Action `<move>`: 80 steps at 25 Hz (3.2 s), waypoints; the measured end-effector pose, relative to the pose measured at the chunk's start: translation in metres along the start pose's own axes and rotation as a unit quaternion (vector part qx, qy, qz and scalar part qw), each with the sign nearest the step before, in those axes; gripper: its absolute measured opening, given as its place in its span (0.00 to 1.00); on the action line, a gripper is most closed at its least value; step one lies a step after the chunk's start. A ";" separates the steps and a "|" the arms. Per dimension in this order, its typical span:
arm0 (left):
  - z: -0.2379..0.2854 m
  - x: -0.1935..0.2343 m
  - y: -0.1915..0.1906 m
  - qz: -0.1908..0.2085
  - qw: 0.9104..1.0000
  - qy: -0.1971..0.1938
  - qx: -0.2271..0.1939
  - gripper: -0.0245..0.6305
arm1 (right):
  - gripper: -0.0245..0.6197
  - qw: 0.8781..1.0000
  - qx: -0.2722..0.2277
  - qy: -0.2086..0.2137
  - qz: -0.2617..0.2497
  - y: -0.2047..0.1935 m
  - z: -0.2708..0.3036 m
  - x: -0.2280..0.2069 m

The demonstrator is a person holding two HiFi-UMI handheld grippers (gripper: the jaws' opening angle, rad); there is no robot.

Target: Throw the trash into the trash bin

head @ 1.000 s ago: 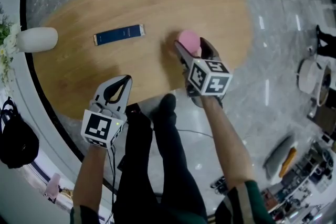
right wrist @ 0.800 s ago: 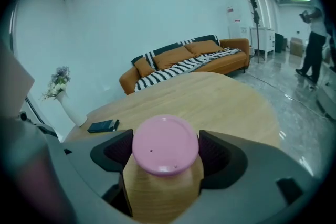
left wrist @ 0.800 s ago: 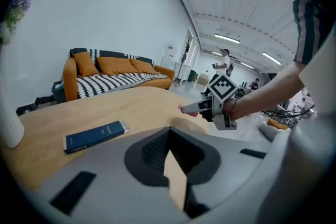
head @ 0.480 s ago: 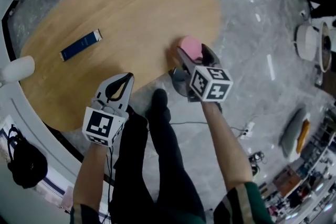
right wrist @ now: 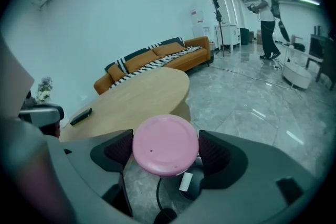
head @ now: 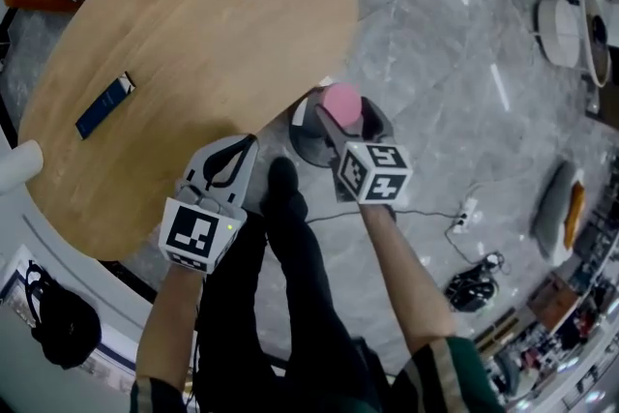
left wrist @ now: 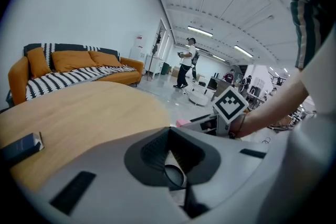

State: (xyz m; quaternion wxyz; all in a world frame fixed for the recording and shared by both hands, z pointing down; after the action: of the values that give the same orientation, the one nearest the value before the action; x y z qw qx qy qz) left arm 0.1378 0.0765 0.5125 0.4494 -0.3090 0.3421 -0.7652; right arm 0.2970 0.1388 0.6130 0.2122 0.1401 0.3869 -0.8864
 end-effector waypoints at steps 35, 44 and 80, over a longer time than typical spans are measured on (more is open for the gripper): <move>0.012 -0.010 -0.064 0.031 0.999 -0.016 0.024 0.04 | 0.55 0.982 0.171 -0.039 0.067 -0.201 0.056 -0.083; -0.043 0.016 -0.047 -0.011 0.999 0.021 0.025 0.04 | 0.04 0.983 0.181 -0.021 -0.008 -0.161 0.014 -0.036; -0.254 0.167 -0.094 -0.146 0.961 0.234 -0.012 0.04 | 0.04 0.920 0.128 0.232 -0.289 -0.015 0.069 0.321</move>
State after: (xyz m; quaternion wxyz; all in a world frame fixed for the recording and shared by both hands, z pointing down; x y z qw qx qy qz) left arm -0.1731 0.0226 0.4692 0.2370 -0.1731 0.3979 -0.8692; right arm 0.0051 0.0105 0.5355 -0.1687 0.2501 0.3322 -0.8937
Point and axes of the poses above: the fingertips, and each gripper's own axes: z forward along the fingers, x to its left, y out of its top, the point moved 1 cm from there along -z, backward along the fingers, and after that the axes turned 11 degrees about y, right-handed, at the moved point
